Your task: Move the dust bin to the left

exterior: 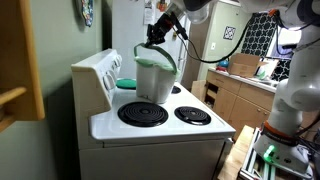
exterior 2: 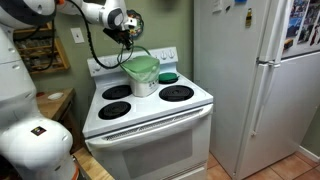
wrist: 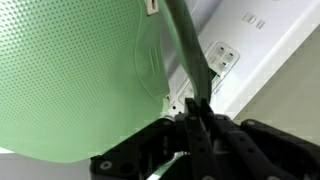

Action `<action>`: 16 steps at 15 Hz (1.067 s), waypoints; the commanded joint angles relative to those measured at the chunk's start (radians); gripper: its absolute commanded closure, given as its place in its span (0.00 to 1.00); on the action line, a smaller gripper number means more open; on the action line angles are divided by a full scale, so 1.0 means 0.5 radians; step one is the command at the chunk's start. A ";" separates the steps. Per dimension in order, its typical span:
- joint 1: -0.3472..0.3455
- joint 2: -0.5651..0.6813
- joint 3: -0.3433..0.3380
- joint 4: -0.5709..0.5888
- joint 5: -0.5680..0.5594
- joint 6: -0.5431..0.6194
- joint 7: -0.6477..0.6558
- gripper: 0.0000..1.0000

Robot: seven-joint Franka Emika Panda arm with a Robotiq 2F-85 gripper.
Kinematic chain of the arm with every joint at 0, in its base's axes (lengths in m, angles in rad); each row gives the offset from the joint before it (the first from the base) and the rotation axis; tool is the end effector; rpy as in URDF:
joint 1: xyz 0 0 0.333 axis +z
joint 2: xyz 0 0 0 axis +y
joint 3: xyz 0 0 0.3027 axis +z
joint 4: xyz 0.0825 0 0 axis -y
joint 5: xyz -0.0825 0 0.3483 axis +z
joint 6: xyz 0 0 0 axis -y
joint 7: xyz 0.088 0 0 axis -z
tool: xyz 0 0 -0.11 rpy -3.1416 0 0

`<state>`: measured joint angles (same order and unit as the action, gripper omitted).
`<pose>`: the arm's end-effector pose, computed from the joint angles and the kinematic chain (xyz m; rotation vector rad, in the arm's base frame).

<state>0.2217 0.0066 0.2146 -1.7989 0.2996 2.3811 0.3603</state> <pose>0.5209 0.2464 0.5906 -2.6159 0.1063 -0.5734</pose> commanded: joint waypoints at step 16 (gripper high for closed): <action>-0.056 -0.192 -0.029 -0.396 0.253 0.707 0.548 0.98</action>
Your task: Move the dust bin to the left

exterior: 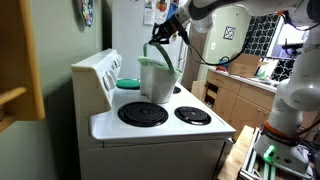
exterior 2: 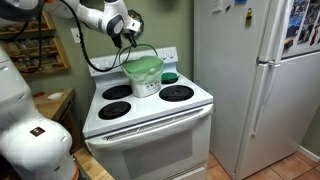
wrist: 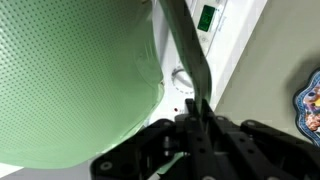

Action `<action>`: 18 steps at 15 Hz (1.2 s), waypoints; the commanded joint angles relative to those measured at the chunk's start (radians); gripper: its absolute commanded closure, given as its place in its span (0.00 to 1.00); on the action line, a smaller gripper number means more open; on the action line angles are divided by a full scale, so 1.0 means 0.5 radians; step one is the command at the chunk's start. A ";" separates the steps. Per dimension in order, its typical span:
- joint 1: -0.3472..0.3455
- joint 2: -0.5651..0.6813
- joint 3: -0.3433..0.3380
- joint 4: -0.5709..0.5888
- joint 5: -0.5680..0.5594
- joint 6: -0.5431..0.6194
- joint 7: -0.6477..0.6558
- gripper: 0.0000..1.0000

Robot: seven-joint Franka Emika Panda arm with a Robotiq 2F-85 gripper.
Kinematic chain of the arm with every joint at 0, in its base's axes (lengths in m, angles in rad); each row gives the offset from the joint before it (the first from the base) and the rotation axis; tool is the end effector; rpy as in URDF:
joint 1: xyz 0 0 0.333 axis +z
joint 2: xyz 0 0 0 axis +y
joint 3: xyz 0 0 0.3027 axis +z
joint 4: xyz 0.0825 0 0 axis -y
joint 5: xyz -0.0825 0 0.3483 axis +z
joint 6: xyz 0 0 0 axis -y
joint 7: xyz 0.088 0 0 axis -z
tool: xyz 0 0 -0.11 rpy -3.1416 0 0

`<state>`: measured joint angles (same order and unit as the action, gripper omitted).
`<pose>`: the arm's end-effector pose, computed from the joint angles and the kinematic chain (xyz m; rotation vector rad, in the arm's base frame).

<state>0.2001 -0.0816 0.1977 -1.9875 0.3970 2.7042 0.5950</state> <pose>0.5137 0.2060 0.5879 -2.3516 0.5774 -0.7132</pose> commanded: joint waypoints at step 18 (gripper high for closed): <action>-0.035 -0.014 -0.017 0.042 0.182 0.388 0.358 0.98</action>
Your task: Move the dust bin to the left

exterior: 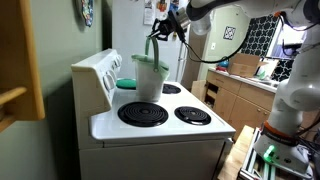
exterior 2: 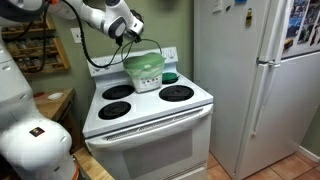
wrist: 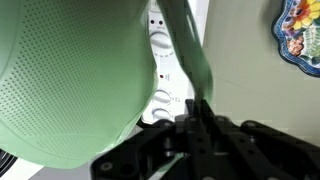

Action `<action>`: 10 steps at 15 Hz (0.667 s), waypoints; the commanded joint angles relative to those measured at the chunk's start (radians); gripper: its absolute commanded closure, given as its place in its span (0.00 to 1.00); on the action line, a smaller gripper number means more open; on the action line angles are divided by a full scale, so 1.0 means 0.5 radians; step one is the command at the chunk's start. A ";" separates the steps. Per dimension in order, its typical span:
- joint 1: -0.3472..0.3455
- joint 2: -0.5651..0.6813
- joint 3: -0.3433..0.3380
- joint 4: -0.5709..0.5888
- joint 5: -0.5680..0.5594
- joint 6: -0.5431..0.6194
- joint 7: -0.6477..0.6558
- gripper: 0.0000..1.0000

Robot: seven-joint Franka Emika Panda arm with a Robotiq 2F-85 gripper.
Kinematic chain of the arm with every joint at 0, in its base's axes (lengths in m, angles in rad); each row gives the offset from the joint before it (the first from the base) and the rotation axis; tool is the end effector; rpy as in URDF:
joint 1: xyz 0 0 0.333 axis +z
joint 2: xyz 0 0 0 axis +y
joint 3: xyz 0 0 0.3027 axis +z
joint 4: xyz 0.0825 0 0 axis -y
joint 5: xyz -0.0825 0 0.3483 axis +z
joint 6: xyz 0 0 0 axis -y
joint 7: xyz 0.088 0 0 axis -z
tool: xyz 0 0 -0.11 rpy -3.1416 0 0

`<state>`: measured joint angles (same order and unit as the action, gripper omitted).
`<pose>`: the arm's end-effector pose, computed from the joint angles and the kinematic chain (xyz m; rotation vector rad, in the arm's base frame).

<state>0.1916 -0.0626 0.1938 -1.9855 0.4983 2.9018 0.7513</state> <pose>0.5257 0.1859 0.6021 -2.0669 0.8535 -0.7636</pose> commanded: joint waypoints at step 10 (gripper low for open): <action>0.013 -0.078 0.013 0.312 0.028 -0.080 0.160 0.98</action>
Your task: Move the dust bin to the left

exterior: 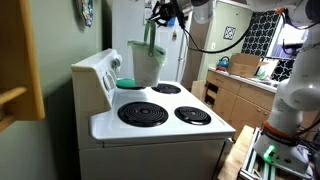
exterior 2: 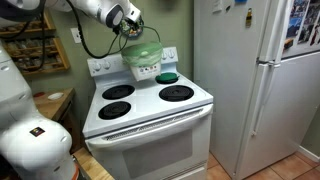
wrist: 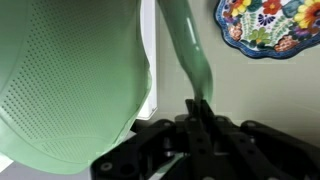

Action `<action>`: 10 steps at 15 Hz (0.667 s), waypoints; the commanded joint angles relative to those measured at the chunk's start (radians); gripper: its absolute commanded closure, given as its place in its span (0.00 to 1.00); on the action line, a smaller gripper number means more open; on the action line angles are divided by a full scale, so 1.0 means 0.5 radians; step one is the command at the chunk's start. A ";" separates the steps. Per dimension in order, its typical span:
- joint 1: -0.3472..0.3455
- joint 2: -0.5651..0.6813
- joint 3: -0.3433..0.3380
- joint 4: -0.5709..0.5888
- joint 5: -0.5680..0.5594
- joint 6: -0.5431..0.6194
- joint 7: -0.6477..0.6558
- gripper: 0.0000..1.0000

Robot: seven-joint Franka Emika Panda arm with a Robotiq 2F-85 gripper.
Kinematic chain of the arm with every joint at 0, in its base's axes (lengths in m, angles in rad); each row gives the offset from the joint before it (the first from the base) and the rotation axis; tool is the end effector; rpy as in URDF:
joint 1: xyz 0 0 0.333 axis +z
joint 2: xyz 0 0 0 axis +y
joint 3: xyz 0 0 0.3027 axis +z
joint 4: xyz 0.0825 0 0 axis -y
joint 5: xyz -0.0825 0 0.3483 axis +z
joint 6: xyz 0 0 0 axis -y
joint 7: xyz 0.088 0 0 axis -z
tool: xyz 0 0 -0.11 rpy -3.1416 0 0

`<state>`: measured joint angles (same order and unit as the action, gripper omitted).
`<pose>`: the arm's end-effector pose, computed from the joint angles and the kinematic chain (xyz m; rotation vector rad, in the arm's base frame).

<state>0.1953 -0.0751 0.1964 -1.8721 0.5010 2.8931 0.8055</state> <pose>0.5214 0.1900 0.6639 -1.9395 0.8412 -0.8031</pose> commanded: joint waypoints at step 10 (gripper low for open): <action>0.005 -0.004 0.023 0.082 -0.014 -0.041 0.036 0.94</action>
<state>0.1988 -0.0784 0.2075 -1.8350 0.5010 2.8759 0.8165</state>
